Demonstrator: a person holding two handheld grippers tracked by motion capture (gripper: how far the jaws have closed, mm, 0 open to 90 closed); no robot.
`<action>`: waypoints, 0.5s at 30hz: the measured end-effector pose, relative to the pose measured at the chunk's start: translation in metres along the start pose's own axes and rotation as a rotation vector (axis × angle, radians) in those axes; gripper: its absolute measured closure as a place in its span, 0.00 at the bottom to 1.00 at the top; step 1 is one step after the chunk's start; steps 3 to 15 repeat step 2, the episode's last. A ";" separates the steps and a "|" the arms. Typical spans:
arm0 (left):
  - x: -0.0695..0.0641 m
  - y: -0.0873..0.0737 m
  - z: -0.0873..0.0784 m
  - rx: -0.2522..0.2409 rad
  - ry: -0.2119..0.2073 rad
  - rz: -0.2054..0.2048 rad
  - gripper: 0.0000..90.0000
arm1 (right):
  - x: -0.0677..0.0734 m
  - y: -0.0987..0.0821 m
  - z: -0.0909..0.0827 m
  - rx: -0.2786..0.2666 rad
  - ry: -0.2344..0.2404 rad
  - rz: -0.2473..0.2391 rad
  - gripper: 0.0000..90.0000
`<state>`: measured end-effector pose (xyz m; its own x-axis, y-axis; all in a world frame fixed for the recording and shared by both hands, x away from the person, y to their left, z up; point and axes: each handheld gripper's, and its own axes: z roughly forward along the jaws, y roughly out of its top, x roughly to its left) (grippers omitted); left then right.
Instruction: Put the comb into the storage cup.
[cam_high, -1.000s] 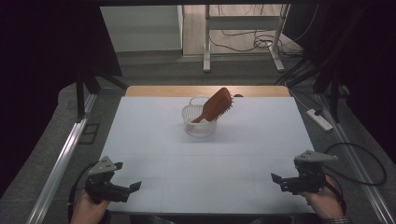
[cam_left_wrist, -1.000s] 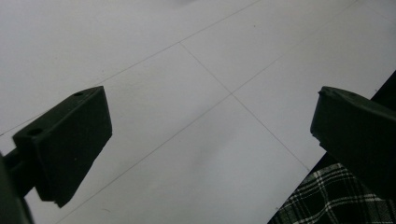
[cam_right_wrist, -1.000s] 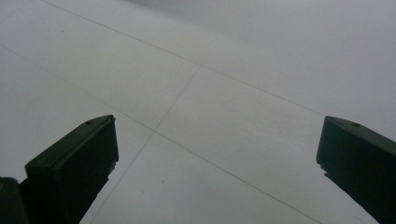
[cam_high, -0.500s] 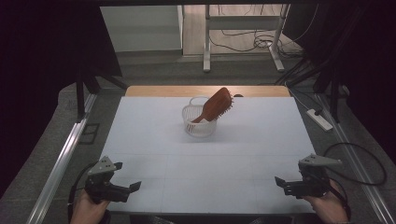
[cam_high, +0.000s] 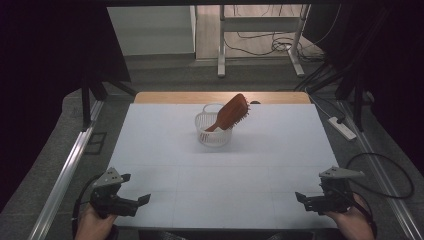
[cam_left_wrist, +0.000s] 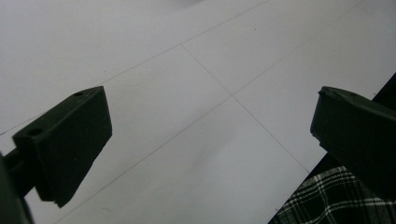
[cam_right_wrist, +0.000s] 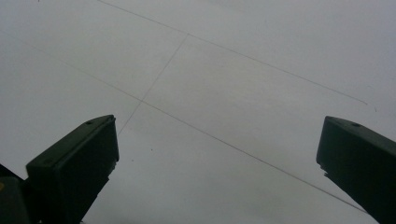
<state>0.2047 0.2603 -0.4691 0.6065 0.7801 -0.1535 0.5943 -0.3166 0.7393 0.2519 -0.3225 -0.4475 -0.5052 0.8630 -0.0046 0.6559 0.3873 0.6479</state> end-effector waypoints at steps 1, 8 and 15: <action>0.000 0.000 0.000 -0.007 -0.003 -0.006 0.00 | 0.000 0.000 0.000 0.003 0.000 -0.004 0.00; 0.000 0.000 0.000 -0.007 -0.003 -0.006 0.00 | 0.000 0.000 0.000 0.003 0.000 -0.004 0.00; 0.000 0.000 0.000 -0.007 -0.003 -0.006 0.00 | 0.000 0.000 0.000 0.003 0.000 -0.004 0.00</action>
